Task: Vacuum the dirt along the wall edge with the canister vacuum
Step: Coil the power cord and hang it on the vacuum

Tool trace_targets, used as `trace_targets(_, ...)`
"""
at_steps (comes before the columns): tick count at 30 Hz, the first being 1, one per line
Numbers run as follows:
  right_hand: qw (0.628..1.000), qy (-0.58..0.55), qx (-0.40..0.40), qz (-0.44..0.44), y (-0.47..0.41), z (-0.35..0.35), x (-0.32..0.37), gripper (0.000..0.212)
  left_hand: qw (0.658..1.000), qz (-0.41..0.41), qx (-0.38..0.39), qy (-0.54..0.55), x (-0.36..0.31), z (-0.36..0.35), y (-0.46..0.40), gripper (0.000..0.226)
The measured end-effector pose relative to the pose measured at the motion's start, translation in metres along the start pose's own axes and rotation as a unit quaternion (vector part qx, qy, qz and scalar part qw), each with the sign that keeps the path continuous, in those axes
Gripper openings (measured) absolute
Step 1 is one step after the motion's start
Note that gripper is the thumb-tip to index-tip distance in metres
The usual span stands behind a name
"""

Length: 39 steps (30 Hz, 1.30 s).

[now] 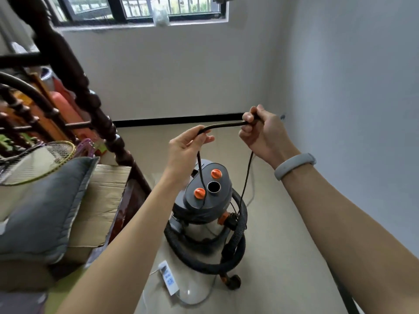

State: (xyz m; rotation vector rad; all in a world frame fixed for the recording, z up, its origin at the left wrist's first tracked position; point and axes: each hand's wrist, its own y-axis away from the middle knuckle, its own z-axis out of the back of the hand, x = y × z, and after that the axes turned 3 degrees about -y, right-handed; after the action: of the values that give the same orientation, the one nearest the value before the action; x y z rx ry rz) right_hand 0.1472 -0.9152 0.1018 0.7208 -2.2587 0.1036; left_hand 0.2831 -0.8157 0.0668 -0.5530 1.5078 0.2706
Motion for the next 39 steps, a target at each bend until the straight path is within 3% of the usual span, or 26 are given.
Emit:
trace_targets(5,0.999,0.042,-0.008,-0.009,-0.006,-0.005,0.008,0.035,0.998,-0.036,-0.001,-0.052,0.001,0.008,-0.009,0.021)
trace_targets(10,0.973,0.21,-0.003,-0.094,-0.006,0.012,-0.027,0.031,0.971,0.059,0.044,-0.226,0.059,0.04,0.011,0.015)
trace_targets(14,0.941,0.305,0.048,-0.139,-0.017,0.01,-0.078,0.029,0.956,0.112,0.119,-0.242,0.106,0.053,0.038,0.017)
trace_targets(19,0.852,0.491,0.108,-0.148,-0.045,0.007,-0.131,0.027,0.979,0.122,0.072,-0.146,0.131,0.071,0.04,0.024)
trace_targets(23,0.82,0.569,0.012,-0.052,-0.086,0.036,-0.154,0.018,0.982,0.174,0.01,-0.078,0.153,0.109,0.031,0.024)
trace_targets(25,0.746,0.664,0.032,-0.038,-0.109,0.054,-0.168,0.04,0.979,0.199,0.009,-0.051,0.16,0.126,0.022,0.024)
trace_targets(27,0.642,0.752,0.134,-0.065,-0.129,0.062,-0.191,0.066,0.976,0.215,0.015,-0.023,0.164,0.139,0.01,0.023)
trace_targets(29,0.573,0.78,0.227,-0.105,-0.143,0.058,-0.218,0.062,0.975,0.221,0.001,0.002,0.168,0.152,-0.003,0.021)
trace_targets(31,0.557,0.76,0.283,-0.178,-0.148,0.058,-0.245,0.041,0.971,0.232,-0.041,0.035,0.173,0.165,-0.013,0.018)
trace_targets(34,0.548,0.738,0.296,-0.261,-0.145,0.075,-0.265,0.015,0.96,0.249,-0.116,0.049,0.189,0.184,-0.032,0.016)
trace_targets(37,0.526,0.781,0.212,-0.261,-0.148,0.105,-0.251,0.015,0.946,0.273,-0.173,0.025,0.208,0.194,-0.046,0.016)
trace_targets(39,0.554,0.802,0.127,-0.183,-0.16,0.112,-0.234,0.016,0.946,0.279,-0.162,-0.019,0.221,0.193,-0.053,0.022)
